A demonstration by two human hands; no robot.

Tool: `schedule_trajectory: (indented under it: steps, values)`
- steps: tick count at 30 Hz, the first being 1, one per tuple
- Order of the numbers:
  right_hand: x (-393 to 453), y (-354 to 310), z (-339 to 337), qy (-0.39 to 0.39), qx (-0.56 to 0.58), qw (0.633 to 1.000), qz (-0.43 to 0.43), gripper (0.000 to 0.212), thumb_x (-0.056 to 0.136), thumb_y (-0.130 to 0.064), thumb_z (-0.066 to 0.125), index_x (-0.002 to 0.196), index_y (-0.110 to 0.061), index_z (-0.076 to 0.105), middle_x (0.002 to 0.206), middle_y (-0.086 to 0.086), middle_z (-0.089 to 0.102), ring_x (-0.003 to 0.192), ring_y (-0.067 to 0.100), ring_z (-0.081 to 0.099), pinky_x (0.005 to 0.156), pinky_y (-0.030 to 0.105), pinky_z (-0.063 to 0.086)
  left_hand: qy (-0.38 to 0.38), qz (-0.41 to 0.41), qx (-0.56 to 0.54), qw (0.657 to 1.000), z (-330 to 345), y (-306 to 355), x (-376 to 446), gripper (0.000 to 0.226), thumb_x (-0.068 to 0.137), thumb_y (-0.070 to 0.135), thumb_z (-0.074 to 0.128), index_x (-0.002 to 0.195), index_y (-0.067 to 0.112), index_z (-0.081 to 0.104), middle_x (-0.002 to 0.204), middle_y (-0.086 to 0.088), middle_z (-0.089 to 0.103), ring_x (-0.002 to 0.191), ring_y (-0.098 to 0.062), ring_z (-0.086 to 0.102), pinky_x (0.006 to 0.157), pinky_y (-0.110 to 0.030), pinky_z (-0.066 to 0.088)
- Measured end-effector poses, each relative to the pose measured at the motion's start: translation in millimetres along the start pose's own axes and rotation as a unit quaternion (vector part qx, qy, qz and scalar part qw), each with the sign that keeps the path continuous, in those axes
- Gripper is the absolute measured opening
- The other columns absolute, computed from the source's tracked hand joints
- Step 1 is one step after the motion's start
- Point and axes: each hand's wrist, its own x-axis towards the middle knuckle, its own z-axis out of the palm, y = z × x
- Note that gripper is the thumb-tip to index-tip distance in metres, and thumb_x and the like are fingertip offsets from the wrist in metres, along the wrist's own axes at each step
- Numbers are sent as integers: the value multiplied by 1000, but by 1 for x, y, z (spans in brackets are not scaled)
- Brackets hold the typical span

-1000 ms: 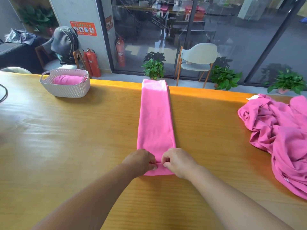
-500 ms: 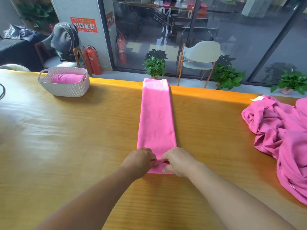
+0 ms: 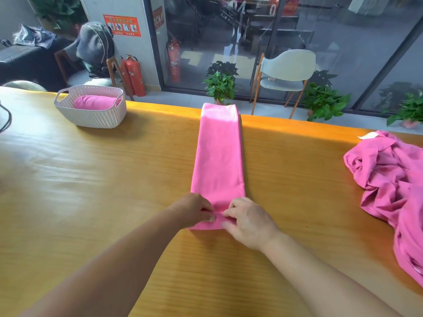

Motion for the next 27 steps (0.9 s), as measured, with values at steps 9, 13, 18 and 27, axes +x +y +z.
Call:
schedule_trajectory:
  steps: [9, 13, 18, 27]
  values:
    - [33, 14, -14, -99, -47, 994, 9, 39, 90, -45, 65, 125, -27, 66, 118, -2, 64, 115, 21, 54, 99, 33, 42, 168, 50, 74, 982, 8, 1, 9, 19, 93, 32, 61, 98, 17, 73, 93, 3, 64, 91, -16, 58, 82, -31, 47]
    - [49, 24, -23, -121, 18, 990, 74, 25, 82, -45, 74, 100, -33, 64, 104, -5, 67, 98, 19, 60, 83, 30, 48, 139, 89, 87, 982, 9, -7, 3, 41, 80, 47, 71, 115, 25, 69, 105, 12, 67, 99, -8, 55, 89, -28, 45]
    - [57, 31, -24, -78, 38, 996, 23, 25, 86, -41, 72, 107, -28, 71, 97, -7, 57, 101, 16, 54, 90, 33, 47, 103, 36, 38, 993, -4, -8, 18, 33, 80, 33, 76, 112, 23, 74, 103, 9, 62, 99, -11, 51, 87, -26, 43]
    - [54, 34, -10, -32, -73, 995, -65, 36, 87, -46, 66, 111, -19, 63, 104, -1, 59, 103, 20, 52, 96, 33, 41, 25, -79, 17, 996, -38, 6, 50, 27, 89, 36, 69, 114, 25, 71, 105, 8, 67, 93, -10, 58, 79, -22, 45]
